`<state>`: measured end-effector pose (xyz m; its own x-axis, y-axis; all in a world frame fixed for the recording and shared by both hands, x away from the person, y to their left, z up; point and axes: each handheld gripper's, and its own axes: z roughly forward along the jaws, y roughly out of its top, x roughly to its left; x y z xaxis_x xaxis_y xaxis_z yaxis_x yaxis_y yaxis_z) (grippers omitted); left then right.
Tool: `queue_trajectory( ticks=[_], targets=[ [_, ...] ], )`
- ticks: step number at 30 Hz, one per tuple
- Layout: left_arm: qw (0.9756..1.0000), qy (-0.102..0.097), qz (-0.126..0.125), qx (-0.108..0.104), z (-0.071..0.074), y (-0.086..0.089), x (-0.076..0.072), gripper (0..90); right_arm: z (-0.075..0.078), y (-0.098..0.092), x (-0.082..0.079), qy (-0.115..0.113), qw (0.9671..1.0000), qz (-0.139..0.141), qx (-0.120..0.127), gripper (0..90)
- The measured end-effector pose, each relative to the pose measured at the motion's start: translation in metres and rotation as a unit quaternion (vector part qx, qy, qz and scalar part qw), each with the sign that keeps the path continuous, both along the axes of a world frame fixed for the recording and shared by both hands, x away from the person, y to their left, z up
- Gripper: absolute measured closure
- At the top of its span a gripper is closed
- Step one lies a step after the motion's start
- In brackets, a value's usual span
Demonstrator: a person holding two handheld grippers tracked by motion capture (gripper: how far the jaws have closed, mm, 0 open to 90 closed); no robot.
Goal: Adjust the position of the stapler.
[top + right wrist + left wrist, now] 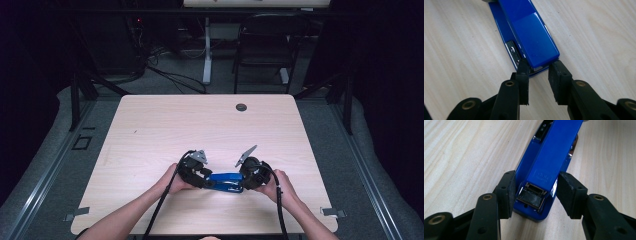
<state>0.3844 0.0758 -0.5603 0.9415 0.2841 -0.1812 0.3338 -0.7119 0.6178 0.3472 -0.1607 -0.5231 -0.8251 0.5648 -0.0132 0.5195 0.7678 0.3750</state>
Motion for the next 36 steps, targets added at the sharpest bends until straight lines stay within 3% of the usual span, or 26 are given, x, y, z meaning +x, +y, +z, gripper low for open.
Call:
queue_trajectory(
  ticks=[2,9,12,31,36],
  targets=[
    [0.9999,0.007,-0.003,-0.007,-0.001,0.0,0.0,52.1,-0.001,0.0,0.002,-0.003,1.0,0.001,0.0,70.6],
    [1.0,0.008,0.002,0.001,0.001,0.0,0.0,53.4,-0.005,0.002,0.006,-0.01,0.9999,0.0,0.011,69.2],
    [0.9999,0.015,-0.002,-0.003,0.0,0.0,0.0,55.0,-0.004,0.001,0.007,-0.024,0.9994,-0.001,0.024,69.8],
    [0.9998,0.011,0.003,0.018,0.004,-0.002,-0.005,56.4,-0.007,-0.003,0.014,-0.02,0.9964,0.009,0.082,69.8],
    [0.9997,0.01,0.002,0.021,0.004,-0.003,-0.005,54.1,-0.006,-0.004,0.015,-0.011,0.9974,0.008,0.071,68.7]
  ],
)
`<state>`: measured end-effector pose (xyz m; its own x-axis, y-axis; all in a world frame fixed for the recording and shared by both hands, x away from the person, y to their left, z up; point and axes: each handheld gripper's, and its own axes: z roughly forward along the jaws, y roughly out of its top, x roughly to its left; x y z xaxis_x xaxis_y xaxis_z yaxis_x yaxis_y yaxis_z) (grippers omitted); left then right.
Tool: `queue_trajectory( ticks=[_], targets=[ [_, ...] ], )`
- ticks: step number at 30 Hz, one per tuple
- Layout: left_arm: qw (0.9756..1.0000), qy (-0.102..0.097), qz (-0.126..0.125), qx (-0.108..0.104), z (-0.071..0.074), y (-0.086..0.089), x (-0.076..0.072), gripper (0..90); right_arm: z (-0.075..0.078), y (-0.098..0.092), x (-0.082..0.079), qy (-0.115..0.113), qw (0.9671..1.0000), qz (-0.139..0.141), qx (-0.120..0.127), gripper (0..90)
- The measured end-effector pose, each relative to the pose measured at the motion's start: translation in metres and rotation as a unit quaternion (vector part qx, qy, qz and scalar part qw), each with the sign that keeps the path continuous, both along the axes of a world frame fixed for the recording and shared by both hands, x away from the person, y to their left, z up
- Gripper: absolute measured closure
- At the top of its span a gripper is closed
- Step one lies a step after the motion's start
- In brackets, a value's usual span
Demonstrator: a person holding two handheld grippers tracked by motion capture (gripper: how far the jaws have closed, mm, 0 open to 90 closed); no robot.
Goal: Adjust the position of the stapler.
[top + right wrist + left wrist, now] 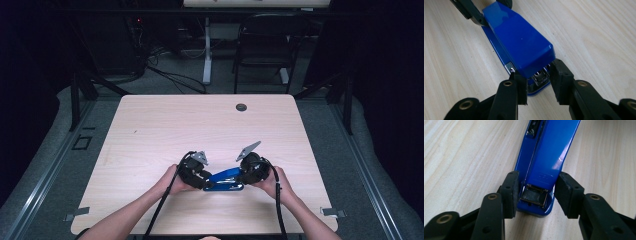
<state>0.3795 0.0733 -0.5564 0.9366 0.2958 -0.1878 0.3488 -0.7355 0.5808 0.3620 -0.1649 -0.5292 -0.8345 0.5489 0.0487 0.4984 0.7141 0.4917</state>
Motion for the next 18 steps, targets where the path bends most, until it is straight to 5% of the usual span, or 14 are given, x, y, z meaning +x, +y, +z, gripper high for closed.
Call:
queue_trajectory(
  ticks=[10,18],
  targets=[
    [0.9999,-0.008,0.005,0.005,0.002,-0.008,0.002,33.3,0.0,-0.007,-0.001,0.023,0.9995,-0.01,-0.022,48.7],
    [0.9997,-0.016,0.017,-0.002,0.009,-0.011,0.002,16.7,0.0,-0.016,-0.002,0.044,0.9979,-0.039,-0.029,20.5]
  ],
)
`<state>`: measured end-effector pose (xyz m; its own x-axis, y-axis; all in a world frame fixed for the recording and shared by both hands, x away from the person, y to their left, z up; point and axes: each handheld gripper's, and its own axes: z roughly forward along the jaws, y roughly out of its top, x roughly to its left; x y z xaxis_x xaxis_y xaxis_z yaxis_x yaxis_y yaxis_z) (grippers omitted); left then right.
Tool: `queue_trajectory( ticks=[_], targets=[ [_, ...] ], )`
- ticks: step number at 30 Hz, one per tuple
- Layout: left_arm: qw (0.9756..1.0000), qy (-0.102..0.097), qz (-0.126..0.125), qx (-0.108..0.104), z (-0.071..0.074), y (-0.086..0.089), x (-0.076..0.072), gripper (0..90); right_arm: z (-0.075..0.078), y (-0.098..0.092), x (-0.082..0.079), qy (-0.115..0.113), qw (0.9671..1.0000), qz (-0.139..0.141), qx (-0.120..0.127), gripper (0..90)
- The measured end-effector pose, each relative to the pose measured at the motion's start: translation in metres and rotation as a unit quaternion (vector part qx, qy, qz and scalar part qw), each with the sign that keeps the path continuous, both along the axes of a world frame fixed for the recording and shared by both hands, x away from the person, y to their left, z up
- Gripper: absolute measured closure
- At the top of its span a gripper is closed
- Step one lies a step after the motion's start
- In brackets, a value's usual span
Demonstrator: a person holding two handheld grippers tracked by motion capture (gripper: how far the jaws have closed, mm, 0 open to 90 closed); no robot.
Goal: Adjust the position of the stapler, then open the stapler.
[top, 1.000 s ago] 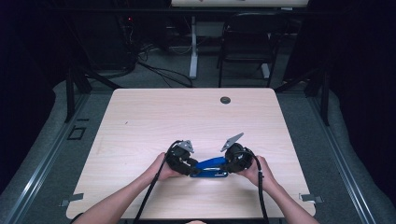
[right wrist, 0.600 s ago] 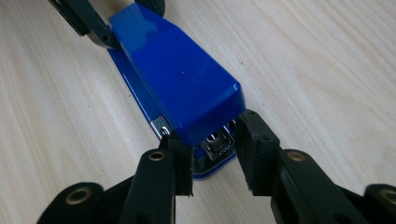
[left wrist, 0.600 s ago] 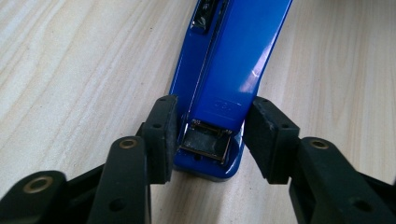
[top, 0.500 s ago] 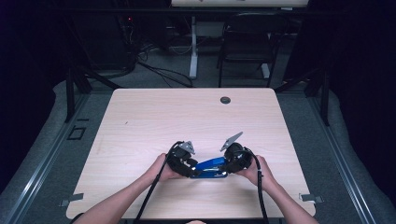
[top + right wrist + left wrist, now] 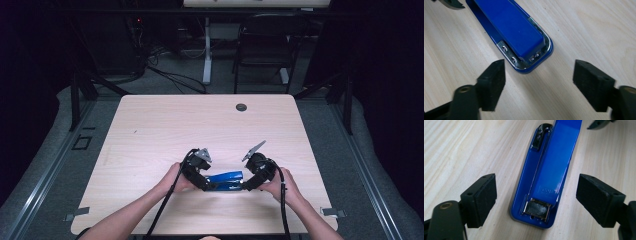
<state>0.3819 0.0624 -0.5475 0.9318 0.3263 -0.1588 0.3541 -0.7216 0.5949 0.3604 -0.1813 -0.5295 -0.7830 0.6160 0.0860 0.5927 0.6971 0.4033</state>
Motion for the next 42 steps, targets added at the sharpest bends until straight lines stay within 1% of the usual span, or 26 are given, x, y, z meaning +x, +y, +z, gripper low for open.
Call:
queue_trajectory(
  ticks=[2,3,6,7,8,9,10,12,14,15,17,18,19,20,22,24,26,29,30,33,34,35,37,38,40,42],
  targets=[
    [1.0,-0.001,0.0,-0.001,0.001,-0.003,0.0,14.8,0.0,-0.001,0.0,0.006,0.9999,-0.004,-0.008,14.8],
    [1.0,-0.002,0.002,0.0,0.002,-0.005,0.0,13.8,0.0,-0.002,-0.001,0.002,0.9999,-0.008,-0.008,14.3],
    [1.0,-0.002,-0.001,0.0,0.003,-0.011,0.0,10.6,0.001,-0.004,-0.001,-0.001,0.9999,-0.012,-0.01,9.7],
    [1.0,-0.005,-0.002,0.005,0.004,-0.013,0.0,10.1,0.002,-0.005,-0.001,0.001,0.9999,-0.013,-0.011,9.0],
    [1.0,-0.001,-0.006,-0.001,0.004,-0.015,0.001,10.1,0.001,-0.005,-0.001,0.003,0.9998,-0.013,-0.014,8.0],
    [1.0,-0.001,-0.007,0.001,0.004,-0.017,0.001,10.1,0.001,-0.005,-0.002,0.005,0.9997,-0.013,-0.021,7.6],
    [0.9999,-0.006,-0.006,0.007,0.005,-0.019,0.001,10.1,0.001,-0.006,-0.002,0.005,0.9997,-0.012,-0.02,7.2],
    [0.9999,-0.004,-0.013,0.0,0.006,-0.024,0.001,10.5,0.0,-0.006,-0.002,0.005,0.9996,-0.011,-0.025,6.8],
    [0.9998,-0.009,-0.017,0.004,0.007,-0.029,0.001,11.8,0.0,-0.006,-0.002,0.004,0.9998,-0.015,-0.016,6.8],
    [0.9997,-0.008,-0.023,0.0,0.008,-0.032,0.001,12.9,0.001,-0.006,-0.002,0.003,0.9996,-0.011,-0.025,6.8],
    [0.9996,-0.011,-0.026,0.002,0.009,-0.038,0.002,15.3,0.001,-0.007,-0.003,0.002,0.9997,-0.012,-0.021,7.4],
    [0.9995,-0.01,-0.031,0.0,0.009,-0.041,0.003,15.4,0.002,-0.008,-0.002,0.002,0.9996,-0.011,-0.026,7.5],
    [0.9993,-0.016,-0.031,0.009,0.01,-0.044,0.003,15.9,0.002,-0.009,-0.002,0.002,0.9996,-0.01,-0.025,7.7],
    [0.9992,-0.012,-0.037,-0.001,0.009,-0.048,0.003,16.4,0.001,-0.009,-0.002,0.002,0.9997,-0.011,-0.022,8.0],
    [0.999,-0.016,-0.041,0.002,0.009,-0.054,0.003,19.6,0.001,-0.011,-0.003,0.002,0.9997,-0.014,-0.018,9.0],
    [0.9989,-0.019,-0.044,0.003,0.009,-0.059,0.003,21.8,0.001,-0.012,-0.003,0.001,0.9997,-0.013,-0.021,9.9],
    [0.9984,-0.018,-0.053,0.001,0.01,-0.065,0.004,27.5,0.002,-0.013,-0.003,-0.003,0.9997,-0.012,-0.018,11.1],
    [0.9981,-0.023,-0.057,-0.001,0.011,-0.071,0.004,31.7,0.003,-0.013,-0.004,-0.005,0.9998,-0.013,-0.013,12.9],
    [0.9979,-0.02,-0.062,0.001,0.011,-0.072,0.004,33.1,0.003,-0.014,-0.004,-0.006,0.9998,-0.012,-0.017,13.0],
    [0.9974,-0.025,-0.067,0.003,0.011,-0.078,0.004,38.4,0.003,-0.013,-0.004,-0.004,0.9998,-0.015,-0.008,14.1],
    [0.9974,-0.026,-0.067,0.004,0.01,-0.079,0.004,39.5,0.003,-0.014,-0.004,-0.005,0.9998,-0.013,-0.014,14.4],
    [0.9972,-0.026,-0.07,0.005,0.01,-0.081,0.004,41.3,0.003,-0.013,-0.005,-0.004,0.9999,-0.014,-0.01,14.5],
    [0.9969,-0.024,-0.075,0.004,0.009,-0.084,0.003,43.8,0.003,-0.013,-0.005,-0.003,0.9999,-0.01,-0.013,15.0],
    [0.9964,-0.027,-0.079,0.01,0.009,-0.086,0.003,45.7,0.003,-0.013,-0.005,-0.004,0.9998,-0.007,-0.016,15.2],
    [0.9958,-0.027,-0.086,0.012,0.008,-0.088,0.003,50.0,0.003,-0.013,-0.005,-0.004,0.9998,-0.005,-0.018,15.7],
    [0.9953,-0.029,-0.09,0.017,0.006,-0.09,0.002,56.8,0.003,-0.013,-0.005,-0.001,0.9999,-0.007,-0.013,16.4]
  ],
)
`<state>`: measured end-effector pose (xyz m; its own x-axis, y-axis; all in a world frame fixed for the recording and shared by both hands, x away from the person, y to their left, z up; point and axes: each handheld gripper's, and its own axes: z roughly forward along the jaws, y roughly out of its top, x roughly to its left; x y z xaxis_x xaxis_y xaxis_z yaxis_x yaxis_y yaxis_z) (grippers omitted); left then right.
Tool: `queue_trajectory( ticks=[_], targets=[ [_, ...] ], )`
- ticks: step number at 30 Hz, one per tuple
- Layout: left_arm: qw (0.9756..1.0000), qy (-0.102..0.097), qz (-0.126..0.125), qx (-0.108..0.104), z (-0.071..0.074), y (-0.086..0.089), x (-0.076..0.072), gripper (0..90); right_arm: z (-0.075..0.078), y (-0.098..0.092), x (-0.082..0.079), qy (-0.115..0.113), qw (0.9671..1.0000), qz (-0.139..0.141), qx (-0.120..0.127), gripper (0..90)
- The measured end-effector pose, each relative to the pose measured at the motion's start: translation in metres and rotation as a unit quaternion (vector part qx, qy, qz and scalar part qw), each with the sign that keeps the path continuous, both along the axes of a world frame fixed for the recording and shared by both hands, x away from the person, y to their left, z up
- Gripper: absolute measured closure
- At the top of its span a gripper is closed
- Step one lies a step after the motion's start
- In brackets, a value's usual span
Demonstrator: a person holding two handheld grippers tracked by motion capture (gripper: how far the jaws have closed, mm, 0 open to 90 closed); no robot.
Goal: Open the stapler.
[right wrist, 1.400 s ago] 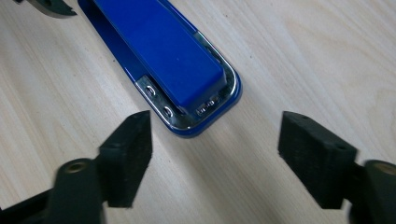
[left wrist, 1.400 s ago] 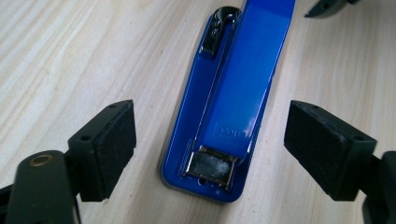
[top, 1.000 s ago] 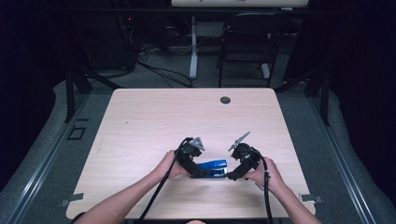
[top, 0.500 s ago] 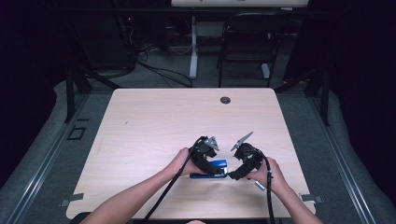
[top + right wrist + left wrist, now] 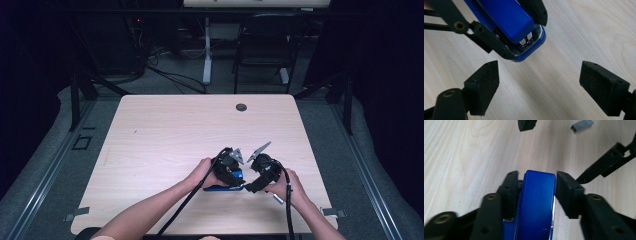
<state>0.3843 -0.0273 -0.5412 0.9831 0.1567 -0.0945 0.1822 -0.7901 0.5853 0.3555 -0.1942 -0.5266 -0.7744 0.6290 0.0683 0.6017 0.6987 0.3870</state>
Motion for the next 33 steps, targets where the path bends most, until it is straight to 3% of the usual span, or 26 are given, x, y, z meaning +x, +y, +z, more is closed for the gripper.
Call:
queue_trajectory(
  ticks=[2,7,9,14,18,23,27,33],
  targets=[
    [1.0,-0.005,-0.001,0.002,0.0,0.001,0.001,61.9,0.0,0.0,0.0,0.0,1.0,0.004,-0.004,17.3],
    [0.9998,-0.01,-0.016,-0.005,0.004,0.004,0.001,63.6,-0.001,0.001,0.0,0.003,0.9999,0.009,-0.009,19.9],
    [0.9997,-0.013,-0.017,-0.01,0.007,0.006,0.001,63.8,-0.003,0.002,-0.001,0.001,1.0,0.001,0.006,20.5],
    [0.9992,-0.016,-0.026,-0.026,0.014,0.013,0.0,64.2,-0.003,0.001,-0.001,0.002,1.0,0.002,0.007,25.7],
    [0.9987,-0.022,-0.033,-0.033,0.019,0.019,0.0,64.5,-0.001,0.001,-0.001,-0.002,0.9999,0.007,0.008,39.6],
    [0.9979,-0.024,-0.043,-0.043,0.024,0.023,0.0,64.8,0.006,0.0,-0.002,-0.02,0.9989,-0.004,0.043,66.5],
    [0.9974,-0.029,-0.045,-0.048,0.026,0.027,-0.001,65.0,0.011,-0.002,-0.002,-0.037,0.9961,-0.012,0.08,81.5],
    [0.9967,-0.033,-0.049,-0.056,0.029,0.033,-0.003,65.0,0.011,0.002,0.001,-0.036,0.9934,-0.018,0.107,89.1]
  ],
)
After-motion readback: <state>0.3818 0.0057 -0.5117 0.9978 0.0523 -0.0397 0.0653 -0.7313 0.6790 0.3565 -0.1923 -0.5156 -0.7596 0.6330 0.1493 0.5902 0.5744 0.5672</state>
